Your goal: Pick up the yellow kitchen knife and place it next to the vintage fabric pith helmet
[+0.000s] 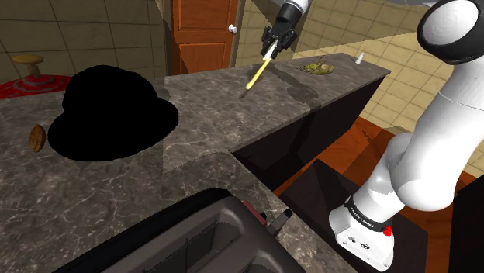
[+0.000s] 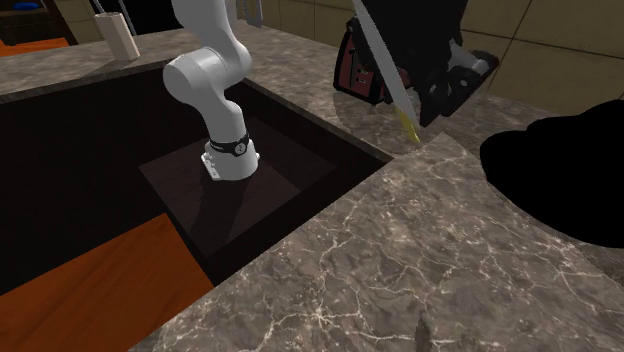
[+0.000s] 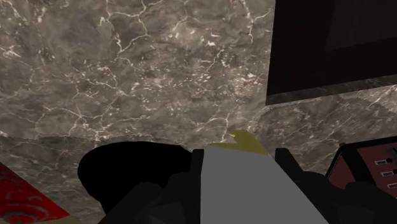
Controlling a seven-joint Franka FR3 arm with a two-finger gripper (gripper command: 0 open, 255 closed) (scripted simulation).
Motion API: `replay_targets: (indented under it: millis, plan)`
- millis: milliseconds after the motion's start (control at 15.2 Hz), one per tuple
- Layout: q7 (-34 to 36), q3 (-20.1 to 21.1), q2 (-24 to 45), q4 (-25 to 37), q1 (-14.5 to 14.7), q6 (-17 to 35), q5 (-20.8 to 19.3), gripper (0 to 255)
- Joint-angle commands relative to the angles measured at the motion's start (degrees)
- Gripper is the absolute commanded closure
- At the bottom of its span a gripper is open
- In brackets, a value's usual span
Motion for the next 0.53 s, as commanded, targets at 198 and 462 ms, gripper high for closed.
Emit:
replay_targets:
  millis: [198, 462]
  plan:
    - [6.6, 3.6, -5.8, -6.8, 4.8, 6.0, -1.9, 255]
    - [11.8, 7.0, -9.1, -10.8, 7.9, 10.3, -2.6, 255]
